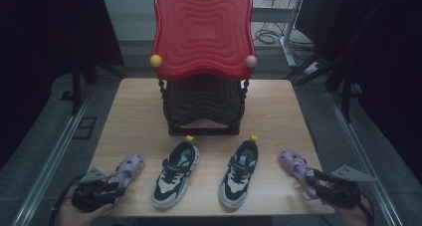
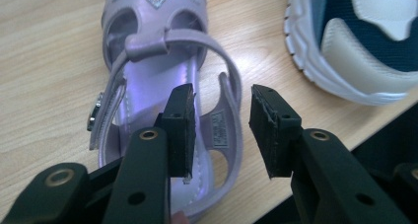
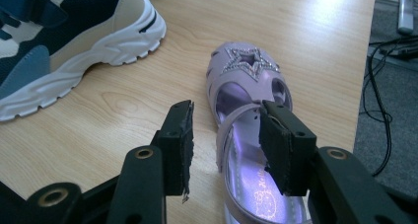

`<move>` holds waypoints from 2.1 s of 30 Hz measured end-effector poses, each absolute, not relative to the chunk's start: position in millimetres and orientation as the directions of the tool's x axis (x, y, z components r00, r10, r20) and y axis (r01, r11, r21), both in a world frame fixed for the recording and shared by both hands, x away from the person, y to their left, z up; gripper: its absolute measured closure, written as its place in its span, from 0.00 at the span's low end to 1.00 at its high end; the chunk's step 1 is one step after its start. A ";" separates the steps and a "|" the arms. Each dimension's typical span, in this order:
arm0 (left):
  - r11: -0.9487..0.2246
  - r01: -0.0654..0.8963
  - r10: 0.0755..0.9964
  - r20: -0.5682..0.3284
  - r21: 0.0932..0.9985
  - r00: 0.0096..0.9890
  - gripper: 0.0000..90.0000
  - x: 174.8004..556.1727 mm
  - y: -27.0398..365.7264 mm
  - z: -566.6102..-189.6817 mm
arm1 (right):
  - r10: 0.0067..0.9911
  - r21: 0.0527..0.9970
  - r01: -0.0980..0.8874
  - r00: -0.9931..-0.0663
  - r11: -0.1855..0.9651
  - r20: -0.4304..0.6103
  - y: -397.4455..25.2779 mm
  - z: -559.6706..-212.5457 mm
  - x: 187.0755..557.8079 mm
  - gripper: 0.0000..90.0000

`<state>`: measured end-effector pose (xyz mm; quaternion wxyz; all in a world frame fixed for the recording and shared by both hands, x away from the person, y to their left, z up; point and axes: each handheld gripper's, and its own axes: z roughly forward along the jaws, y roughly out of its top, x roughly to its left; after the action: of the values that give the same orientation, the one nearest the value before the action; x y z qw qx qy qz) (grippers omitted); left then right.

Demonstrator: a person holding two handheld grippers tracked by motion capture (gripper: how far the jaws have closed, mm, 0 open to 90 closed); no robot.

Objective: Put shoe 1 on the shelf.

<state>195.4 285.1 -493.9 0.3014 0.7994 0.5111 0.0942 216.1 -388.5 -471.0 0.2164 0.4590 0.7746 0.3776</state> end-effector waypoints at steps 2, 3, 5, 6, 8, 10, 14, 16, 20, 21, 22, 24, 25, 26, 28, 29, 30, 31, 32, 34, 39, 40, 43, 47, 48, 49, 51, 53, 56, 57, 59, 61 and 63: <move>-0.302 0.761 0.873 -0.155 0.574 0.463 0.72 195.9 284.6 -496.5 | 0.879 0.776 0.560 -0.476 0.291 0.014 -388.7 -472.2 216.6 0.63; -0.300 0.762 0.872 -0.158 0.574 0.463 0.73 196.0 284.6 -497.7 | 0.880 0.773 0.563 -0.475 0.293 0.013 -388.8 -472.7 216.7 0.64; -0.301 0.763 0.872 -0.159 0.572 0.463 0.77 196.5 285.5 -498.5 | 0.880 0.763 0.576 -0.475 0.294 0.019 -389.2 -473.4 216.8 0.64; -0.299 0.763 0.872 -0.161 0.573 0.462 0.77 196.5 286.1 -498.6 | 0.880 0.763 0.576 -0.475 0.294 0.019 -389.2 -473.4 216.8 0.64; -0.299 0.762 0.869 -0.166 0.575 0.466 0.79 196.7 286.9 -498.4 | 0.878 0.751 0.588 -0.478 0.299 0.025 -389.3 -475.2 217.6 0.64; -0.305 0.760 0.865 -0.167 0.573 0.474 0.82 196.8 286.5 -498.6 | 0.878 0.738 0.603 -0.478 0.303 0.030 -388.0 -479.1 219.7 0.65; -0.319 0.761 0.855 -0.174 0.564 0.488 0.87 198.1 284.1 -498.8 | 0.878 0.711 0.630 -0.477 0.313 0.036 -384.6 -489.6 227.0 0.69; -0.329 0.760 0.853 -0.168 0.561 0.493 0.88 198.9 282.4 -498.9 | 0.879 0.687 0.648 -0.476 0.330 0.027 -382.5 -494.7 230.2 0.70; -0.336 0.761 0.852 -0.166 0.555 0.497 0.87 199.8 282.5 -498.5 | 0.887 0.678 0.657 -0.462 0.330 0.017 -382.5 -498.6 231.4 0.75; -0.337 0.761 0.852 -0.164 0.554 0.497 0.88 199.9 282.3 -498.4 | 0.888 0.677 0.659 -0.460 0.327 0.019 -382.9 -499.3 231.6 0.77; -0.340 0.761 0.852 -0.162 0.553 0.498 0.88 200.0 282.1 -498.3 | 0.887 0.675 0.661 -0.461 0.328 0.021 -383.1 -500.1 231.9 0.79; -0.342 0.762 0.852 -0.160 0.550 0.498 0.90 200.3 282.3 -497.8 | 0.886 0.670 0.665 -0.463 0.331 0.023 -383.0 -501.9 232.9 0.83; -0.341 0.763 0.853 -0.161 0.550 0.497 0.91 200.5 282.5 -497.7 | 0.885 0.667 0.667 -0.466 0.333 0.024 -382.5 -502.9 233.4 0.84; -0.339 0.763 0.853 -0.161 0.550 0.496 0.91 200.5 282.7 -497.7 | 0.882 0.666 0.666 -0.470 0.336 0.025 -382.2 -503.8 233.8 0.87; -0.337 0.762 0.855 -0.159 0.553 0.494 0.93 200.1 283.4 -497.7 | 0.876 0.667 0.663 -0.481 0.340 0.031 -381.6 -504.9 234.3 0.91; -0.337 0.760 0.855 -0.157 0.556 0.494 0.94 199.8 284.1 -497.6 | 0.875 0.667 0.663 -0.483 0.340 0.035 -381.6 -505.1 234.4 0.92; -0.330 0.760 0.858 -0.158 0.560 0.489 0.95 199.1 284.7 -497.5 | 0.874 0.668 0.663 -0.484 0.338 0.038 -381.6 -505.1 234.2 0.93; -0.326 0.760 0.858 -0.162 0.562 0.488 0.95 198.8 285.9 -497.4 | 0.875 0.668 0.662 -0.483 0.341 0.032 -381.6 -504.9 233.9 0.93; -0.321 0.760 0.859 -0.165 0.566 0.485 0.96 198.6 286.6 -497.6 | 0.875 0.669 0.661 -0.483 0.340 0.033 -381.7 -504.8 233.8 0.94; -0.318 0.760 0.858 -0.170 0.567 0.485 0.96 198.8 287.6 -497.6 | 0.875 0.670 0.660 -0.483 0.340 0.031 -381.8 -504.8 234.0 0.94; -0.319 0.758 0.853 -0.176 0.569 0.492 0.96 200.7 290.6 -494.3 | 0.875 0.687 0.645 -0.484 0.335 0.028 -380.7 -503.1 234.3 0.95; -0.313 0.758 0.854 -0.179 0.572 0.488 0.96 200.7 291.6 -493.6 | 0.875 0.687 0.644 -0.484 0.337 0.024 -380.3 -502.9 234.5 0.95; -0.304 0.755 0.855 -0.184 0.581 0.486 0.97 200.4 294.8 -491.2 | 0.874 0.695 0.639 -0.484 0.330 0.030 -381.1 -502.3 234.5 0.95; -0.285 0.749 0.859 -0.187 0.599 0.476 0.97 200.3 301.1 -485.9 | 0.884 0.718 0.626 -0.467 0.303 0.034 -385.0 -499.2 233.7 0.95; -0.279 0.748 0.860 -0.189 0.602 0.473 0.97 200.7 302.4 -485.0 | 0.885 0.723 0.625 -0.464 0.295 0.039 -385.5 -498.3 233.5 0.94; -0.274 0.749 0.860 -0.194 0.604 0.471 0.97 201.0 303.3 -484.2 | 0.886 0.726 0.624 -0.462 0.289 0.044 -386.0 -497.6 233.4 0.94; -0.270 0.745 0.859 -0.197 0.610 0.472 0.96 201.6 304.2 -482.9 | 0.889 0.735 0.620 -0.456 0.275 0.052 -386.8 -496.2 233.4 0.94; -0.260 0.742 0.859 -0.203 0.618 0.471 0.96 201.6 305.2 -481.2 | 0.895 0.752 0.614 -0.440 0.240 0.074 -388.7 -494.7 233.0 0.94; -0.231 0.733 0.860 -0.218 0.640 0.461 0.96 201.5 308.1 -477.7 | 0.896 0.782 0.592 -0.431 0.195 0.103 -391.3 -490.2 231.2 0.94; -0.221 0.730 0.861 -0.222 0.647 0.458 0.97 201.5 308.9 -476.3 | 0.896 0.787 0.588 -0.430 0.188 0.108 -391.4 -489.2 230.9 0.94; -0.208 0.721 0.865 -0.220 0.660 0.451 0.97 201.4 309.1 -473.3 | 0.897 0.797 0.577 -0.429 0.179 0.109 -391.8 -486.8 230.1 0.94; -0.200 0.713 0.866 -0.219 0.672 0.450 0.97 201.4 308.2 -470.3 | 0.899 0.806 0.567 -0.423 0.169 0.109 -390.8 -484.0 229.5 0.94; -0.196 0.705 0.865 -0.219 0.682 0.452 0.97 201.9 307.3 -467.4 | 0.899 0.809 0.563 -0.424 0.168 0.108 -390.5 -483.3 229.6 0.94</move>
<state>201.9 307.3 -467.4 0.3735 0.7659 0.5122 0.1071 229.6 -390.5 -483.3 0.2045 0.4963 0.7364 0.4118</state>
